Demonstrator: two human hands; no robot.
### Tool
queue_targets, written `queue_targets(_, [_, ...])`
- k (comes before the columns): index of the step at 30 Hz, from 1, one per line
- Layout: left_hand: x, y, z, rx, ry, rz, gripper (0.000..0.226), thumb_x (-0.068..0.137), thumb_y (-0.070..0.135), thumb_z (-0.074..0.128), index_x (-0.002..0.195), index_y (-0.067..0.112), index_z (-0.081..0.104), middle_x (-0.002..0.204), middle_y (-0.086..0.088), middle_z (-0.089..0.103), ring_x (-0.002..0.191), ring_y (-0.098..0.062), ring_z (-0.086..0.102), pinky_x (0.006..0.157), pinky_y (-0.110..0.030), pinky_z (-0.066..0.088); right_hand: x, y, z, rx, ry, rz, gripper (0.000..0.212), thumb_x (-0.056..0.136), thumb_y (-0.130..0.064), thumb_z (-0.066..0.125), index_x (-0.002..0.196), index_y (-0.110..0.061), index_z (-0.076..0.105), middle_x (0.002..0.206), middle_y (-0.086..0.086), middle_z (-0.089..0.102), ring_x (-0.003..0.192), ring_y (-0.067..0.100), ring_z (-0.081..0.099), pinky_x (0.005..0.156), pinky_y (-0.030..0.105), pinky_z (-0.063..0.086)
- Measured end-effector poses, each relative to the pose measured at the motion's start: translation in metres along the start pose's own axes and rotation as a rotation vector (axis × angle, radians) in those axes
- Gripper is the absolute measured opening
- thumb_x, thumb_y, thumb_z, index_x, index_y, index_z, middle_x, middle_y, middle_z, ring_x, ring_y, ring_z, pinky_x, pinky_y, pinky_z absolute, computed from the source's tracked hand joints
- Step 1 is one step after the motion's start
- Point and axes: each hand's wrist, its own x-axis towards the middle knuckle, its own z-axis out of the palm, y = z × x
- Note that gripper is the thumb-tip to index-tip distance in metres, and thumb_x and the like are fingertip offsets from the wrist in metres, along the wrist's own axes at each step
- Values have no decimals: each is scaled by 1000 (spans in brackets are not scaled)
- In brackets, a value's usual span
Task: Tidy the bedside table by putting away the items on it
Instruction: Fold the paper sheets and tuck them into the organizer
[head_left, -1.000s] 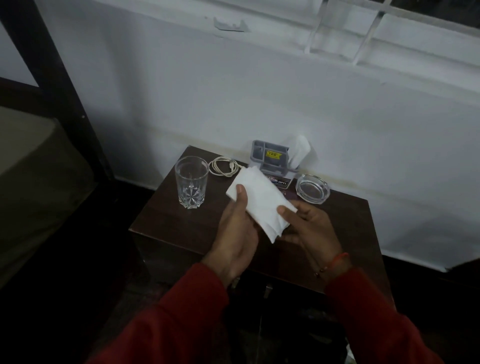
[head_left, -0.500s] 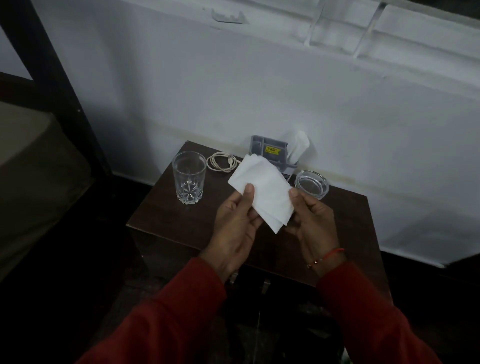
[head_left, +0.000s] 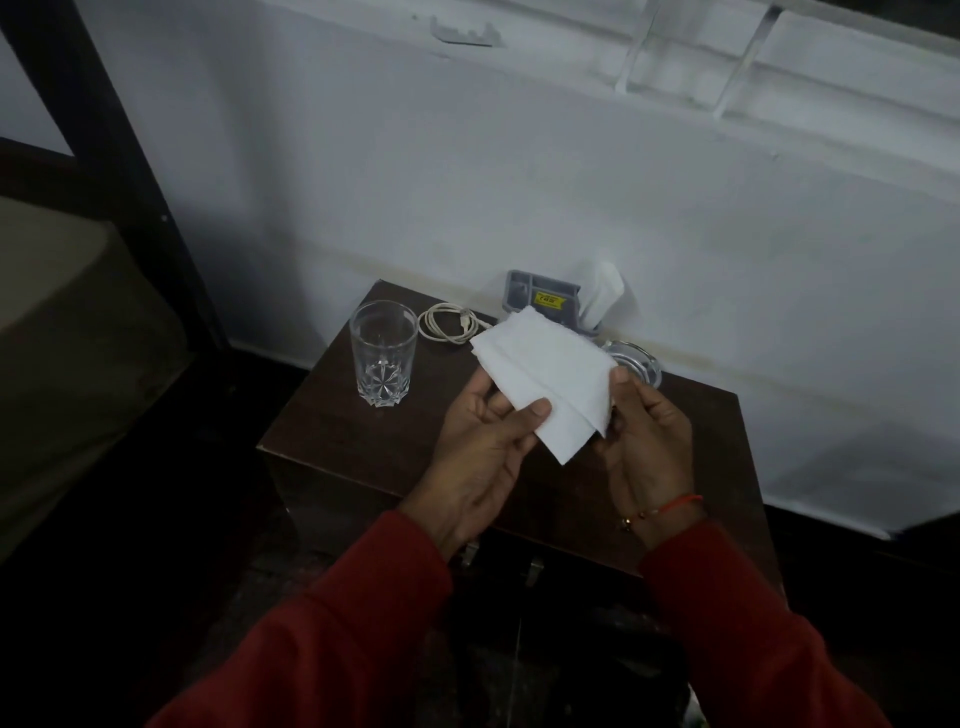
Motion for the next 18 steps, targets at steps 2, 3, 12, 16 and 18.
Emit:
queue_targets(2, [0,1,0,1,12,7,62,88,-21,56,141,10,53,124,-12,73,111,-18,72,83,-29,62,3,-4,-3,7,16,-3,25,98,-16,58,118,-3,67,117,11,72,101,21,70,68,33,63])
queue_targets(3, [0,2,0,3,22,9,61,88,-21,56,141,10,54,125,-13,72,112,-18,72,84,-30,62,3,-6,-4,4,-6,7,27,98,-17,58,120,-4,66,120,11,72,104,22,70,73,35,64])
queue_targets(12, [6,-1,-4,24,148,25,58,89,-20,57,136,14,59,115,-8,78,109,-19,73,81,-31,62,20,-25,-10,-114,-41,17,14,89,-4,68,102,-10,65,109,7,71,87,20,76,64,40,63])
queue_targets(16, [7,-2,-7,100,223,-25,60,88,-23,54,137,11,59,103,-1,81,94,-12,77,69,-25,61,60,-55,15,-267,-82,-103,14,88,-3,70,96,-12,62,110,14,65,79,34,76,54,41,62])
queue_targets(18, [7,-3,-9,119,248,-50,60,88,-23,53,136,12,59,100,1,81,91,-12,77,67,-25,61,86,-67,36,-312,-110,-141,17,88,1,69,98,-10,62,110,16,65,83,41,74,58,44,63])
